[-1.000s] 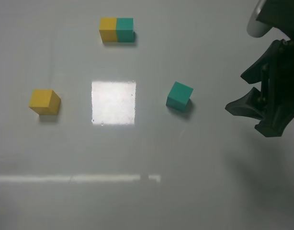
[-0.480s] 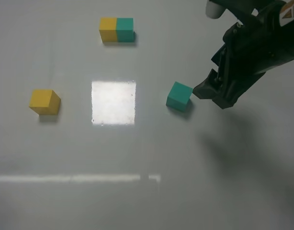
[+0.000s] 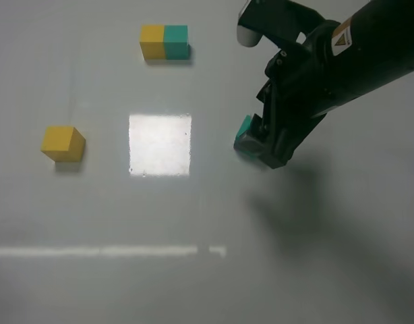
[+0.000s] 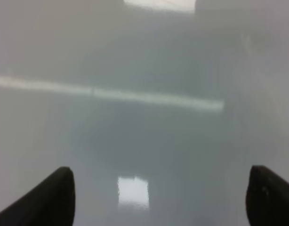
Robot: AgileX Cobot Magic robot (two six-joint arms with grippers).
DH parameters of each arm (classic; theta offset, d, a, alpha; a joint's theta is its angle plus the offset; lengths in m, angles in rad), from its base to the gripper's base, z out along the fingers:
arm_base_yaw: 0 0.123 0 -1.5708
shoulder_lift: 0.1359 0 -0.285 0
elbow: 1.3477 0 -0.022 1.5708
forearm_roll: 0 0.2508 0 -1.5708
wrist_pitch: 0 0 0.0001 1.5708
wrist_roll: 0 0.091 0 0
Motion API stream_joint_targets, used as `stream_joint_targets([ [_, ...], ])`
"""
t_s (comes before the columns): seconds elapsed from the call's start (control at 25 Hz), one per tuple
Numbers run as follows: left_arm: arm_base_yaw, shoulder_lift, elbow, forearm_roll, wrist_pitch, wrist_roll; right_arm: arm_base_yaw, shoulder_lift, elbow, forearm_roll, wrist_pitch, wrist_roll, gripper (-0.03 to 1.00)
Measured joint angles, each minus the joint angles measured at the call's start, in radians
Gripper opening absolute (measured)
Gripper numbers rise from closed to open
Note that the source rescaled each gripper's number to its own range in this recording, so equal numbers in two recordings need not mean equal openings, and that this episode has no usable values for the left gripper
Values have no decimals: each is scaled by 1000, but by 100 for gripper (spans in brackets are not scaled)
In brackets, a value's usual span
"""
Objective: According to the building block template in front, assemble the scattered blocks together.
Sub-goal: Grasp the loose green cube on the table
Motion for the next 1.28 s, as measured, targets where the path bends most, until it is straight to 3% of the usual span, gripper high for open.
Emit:
stream_joint_targets([
  [0.32, 0, 0, 0, 0, 0, 0, 8, 55, -2, -65, -9, 36, 100],
  [1.08, 0, 0, 0, 0, 0, 0, -50, 108, -3, -73, -24, 52, 100],
  [1.28, 0, 0, 0, 0, 0, 0, -50, 129, -3, -69, -27, 52, 92],
])
